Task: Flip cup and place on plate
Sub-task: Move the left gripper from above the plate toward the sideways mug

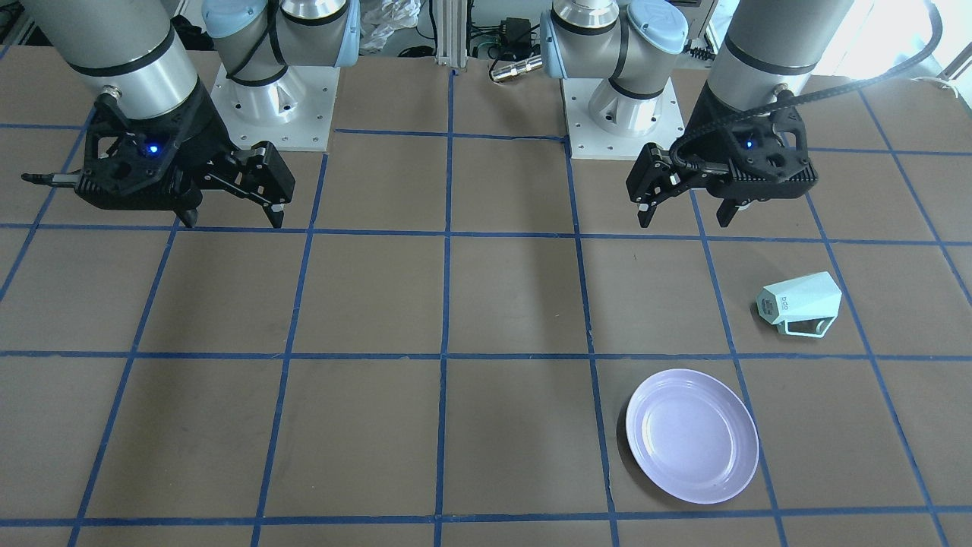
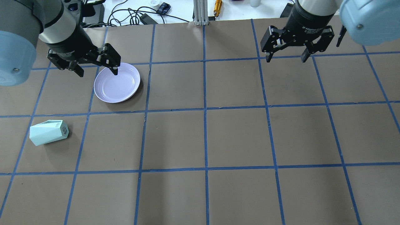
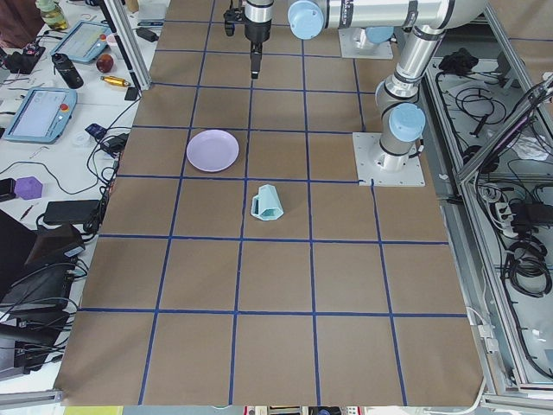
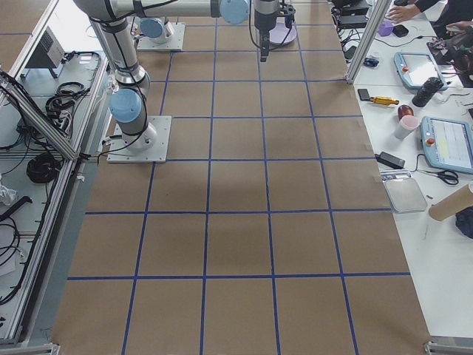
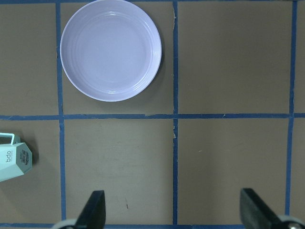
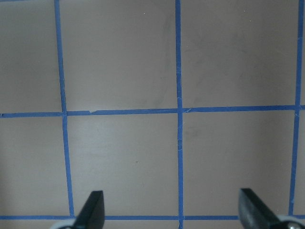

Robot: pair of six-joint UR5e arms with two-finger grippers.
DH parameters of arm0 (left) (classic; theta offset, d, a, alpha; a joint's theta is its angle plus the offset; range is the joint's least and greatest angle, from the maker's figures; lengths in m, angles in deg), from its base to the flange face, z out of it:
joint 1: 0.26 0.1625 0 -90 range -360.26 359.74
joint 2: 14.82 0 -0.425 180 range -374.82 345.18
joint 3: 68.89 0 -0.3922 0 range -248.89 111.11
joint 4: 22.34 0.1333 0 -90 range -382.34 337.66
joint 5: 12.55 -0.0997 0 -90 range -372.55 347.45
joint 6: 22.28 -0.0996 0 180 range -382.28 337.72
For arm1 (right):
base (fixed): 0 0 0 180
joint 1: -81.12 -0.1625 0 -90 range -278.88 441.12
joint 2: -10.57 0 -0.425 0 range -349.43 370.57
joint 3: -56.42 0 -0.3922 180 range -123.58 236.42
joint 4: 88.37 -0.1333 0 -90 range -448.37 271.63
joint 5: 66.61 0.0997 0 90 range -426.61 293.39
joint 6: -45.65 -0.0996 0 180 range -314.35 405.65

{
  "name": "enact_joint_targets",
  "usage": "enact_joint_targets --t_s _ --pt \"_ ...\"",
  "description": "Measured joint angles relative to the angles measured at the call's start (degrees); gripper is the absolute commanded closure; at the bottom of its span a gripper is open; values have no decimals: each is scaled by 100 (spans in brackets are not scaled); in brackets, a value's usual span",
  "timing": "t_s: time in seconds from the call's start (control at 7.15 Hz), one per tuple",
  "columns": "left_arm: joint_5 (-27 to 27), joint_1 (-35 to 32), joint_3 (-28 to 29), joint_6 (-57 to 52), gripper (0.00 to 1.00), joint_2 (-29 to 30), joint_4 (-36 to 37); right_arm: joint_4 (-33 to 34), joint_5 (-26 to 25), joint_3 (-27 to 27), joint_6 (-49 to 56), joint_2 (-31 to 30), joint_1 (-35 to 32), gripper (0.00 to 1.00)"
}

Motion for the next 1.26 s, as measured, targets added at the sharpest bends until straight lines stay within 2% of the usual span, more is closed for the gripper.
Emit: enact_joint_targets --t_s 0.14,0.56,0.84,1.26 --pt "0 14 -5 -11 3 11 7 0 0 0 1 0 0 0" --pt "34 359 -1 -213 3 55 -14 0 3 0 -5 0 0 0" --pt "142 958 -47 -908 3 30 -95 0 0 0 0 0 0 0" --pt "579 2119 -73 -2310 3 105 -442 0 1 0 3 0 0 0"
